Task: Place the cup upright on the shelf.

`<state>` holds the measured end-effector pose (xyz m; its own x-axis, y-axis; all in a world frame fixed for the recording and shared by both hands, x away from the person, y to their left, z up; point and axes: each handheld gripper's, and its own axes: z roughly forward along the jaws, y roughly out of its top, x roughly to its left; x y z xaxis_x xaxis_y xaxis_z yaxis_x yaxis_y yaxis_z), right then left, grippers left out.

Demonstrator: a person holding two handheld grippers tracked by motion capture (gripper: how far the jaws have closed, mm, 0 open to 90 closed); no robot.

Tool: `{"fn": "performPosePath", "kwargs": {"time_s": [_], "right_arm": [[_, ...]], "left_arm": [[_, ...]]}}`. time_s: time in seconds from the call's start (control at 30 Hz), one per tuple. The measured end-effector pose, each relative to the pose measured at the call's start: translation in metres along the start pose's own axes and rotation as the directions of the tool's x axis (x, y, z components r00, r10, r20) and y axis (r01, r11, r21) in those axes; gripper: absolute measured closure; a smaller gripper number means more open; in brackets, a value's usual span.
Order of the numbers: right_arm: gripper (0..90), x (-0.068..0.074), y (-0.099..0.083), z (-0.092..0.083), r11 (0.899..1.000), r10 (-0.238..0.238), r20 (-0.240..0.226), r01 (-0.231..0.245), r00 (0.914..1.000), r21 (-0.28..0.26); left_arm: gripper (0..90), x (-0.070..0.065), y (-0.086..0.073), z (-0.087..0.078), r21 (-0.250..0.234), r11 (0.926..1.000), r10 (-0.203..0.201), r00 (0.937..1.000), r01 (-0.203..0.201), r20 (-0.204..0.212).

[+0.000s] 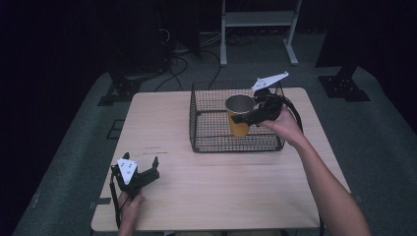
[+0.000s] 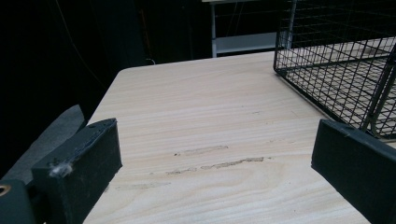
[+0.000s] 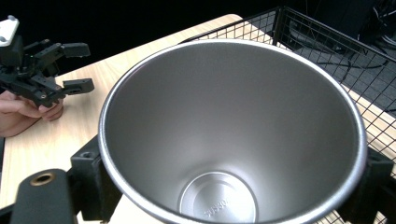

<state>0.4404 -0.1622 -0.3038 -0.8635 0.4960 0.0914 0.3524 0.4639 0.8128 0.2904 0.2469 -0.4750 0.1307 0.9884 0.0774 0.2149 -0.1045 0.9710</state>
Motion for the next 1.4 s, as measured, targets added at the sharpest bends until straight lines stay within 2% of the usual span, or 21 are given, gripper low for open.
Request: {"fn": "performPosePath", "kwargs": {"time_s": [0.27,0.7,0.83,1.1,1.4], "right_arm": [[13.4,-0.009,0.004,0.013,1.0,0.012,0.006,-0.012,0.9999,0.02],[13.3,-0.023,0.004,0.033,0.999,0.035,0.023,-0.035,0.9991,0.022],[13.3,-0.025,0.006,0.041,0.999,0.043,0.012,-0.044,0.999,0.018],[13.3,-0.034,0.005,0.06,0.998,0.057,0.017,-0.058,0.9982,0.04],[13.3,-0.045,0.003,0.074,0.996,0.071,0.029,-0.072,0.9971,0.057]], "left_arm": [[0.8,0.0,0.0,0.0,0.001,1.0,0.0,1.0,0.0,0.0],[0.8,0.0,0.0,0.0,0.001,1.0,0.001,1.0,-0.001,0.0],[0.8,0.0,0.0,0.0,0.0,1.0,0.002,1.0,-0.002,0.001],[0.8,0.0,0.0,0.0,0.0,1.0,0.0,1.0,0.0,0.002],[0.8,0.001,0.0,0.0,0.0,1.0,-0.001,1.0,0.001,0.002]]}}
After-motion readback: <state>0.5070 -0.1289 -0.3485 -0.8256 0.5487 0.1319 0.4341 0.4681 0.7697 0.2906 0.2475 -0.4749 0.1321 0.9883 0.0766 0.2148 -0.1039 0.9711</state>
